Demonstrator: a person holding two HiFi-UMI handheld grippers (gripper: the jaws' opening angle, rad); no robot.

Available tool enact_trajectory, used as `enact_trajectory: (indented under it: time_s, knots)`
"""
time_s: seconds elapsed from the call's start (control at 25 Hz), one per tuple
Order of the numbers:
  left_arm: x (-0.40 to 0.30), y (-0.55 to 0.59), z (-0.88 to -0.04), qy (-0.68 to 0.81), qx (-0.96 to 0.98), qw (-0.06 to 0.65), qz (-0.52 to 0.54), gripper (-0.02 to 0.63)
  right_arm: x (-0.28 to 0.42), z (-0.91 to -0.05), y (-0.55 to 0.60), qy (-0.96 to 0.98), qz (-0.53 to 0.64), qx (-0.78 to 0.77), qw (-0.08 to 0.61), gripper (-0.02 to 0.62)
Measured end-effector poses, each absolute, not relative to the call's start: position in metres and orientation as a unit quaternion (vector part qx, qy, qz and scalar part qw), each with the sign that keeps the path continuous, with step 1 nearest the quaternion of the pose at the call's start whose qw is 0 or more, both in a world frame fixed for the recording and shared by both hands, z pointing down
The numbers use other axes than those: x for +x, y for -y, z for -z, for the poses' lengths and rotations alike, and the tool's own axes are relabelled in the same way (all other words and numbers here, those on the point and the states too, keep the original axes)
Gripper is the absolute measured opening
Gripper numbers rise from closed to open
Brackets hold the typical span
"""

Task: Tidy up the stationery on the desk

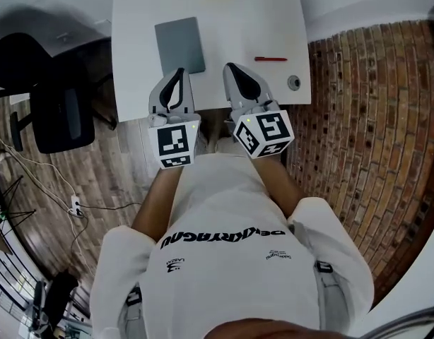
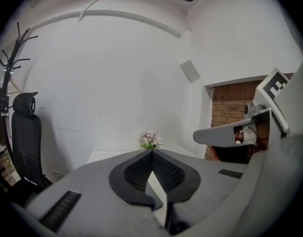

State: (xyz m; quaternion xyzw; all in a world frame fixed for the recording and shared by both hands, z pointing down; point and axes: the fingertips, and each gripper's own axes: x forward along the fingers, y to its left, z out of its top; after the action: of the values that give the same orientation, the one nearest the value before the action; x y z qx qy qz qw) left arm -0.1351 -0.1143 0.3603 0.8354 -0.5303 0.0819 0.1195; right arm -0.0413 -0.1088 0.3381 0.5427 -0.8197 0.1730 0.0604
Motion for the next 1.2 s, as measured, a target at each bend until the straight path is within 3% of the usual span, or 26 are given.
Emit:
enact_trajectory:
  time_s: [0.4, 0.64, 0.76, 1.2]
  knots:
    - [-0.146, 0.173, -0.434, 0.552, 0.801, 0.168, -0.162, -0.003, -0.039, -0.415, 0.173, 0.818, -0.209, 0.527, 0.094, 0.003]
    - [-0.139, 0.190, -0.466, 0.550, 0.792, 0.213, -0.157, -0.001, -0.038, -0.460, 0.189, 0.819, -0.241, 0.509, 0.111, 0.058]
    - [-0.143, 0.201, -0.491, 0.546, 0.786, 0.238, -0.167, 0.068, -0.036, -0.484, 0.202, 0.812, -0.258, 0.510, 0.117, 0.079]
    - [-0.173, 0.234, -0.574, 0.573, 0.737, 0.295, -0.203, 0.120, -0.042, -0.582, 0.230, 0.776, -0.343, 0.501, 0.170, 0.120]
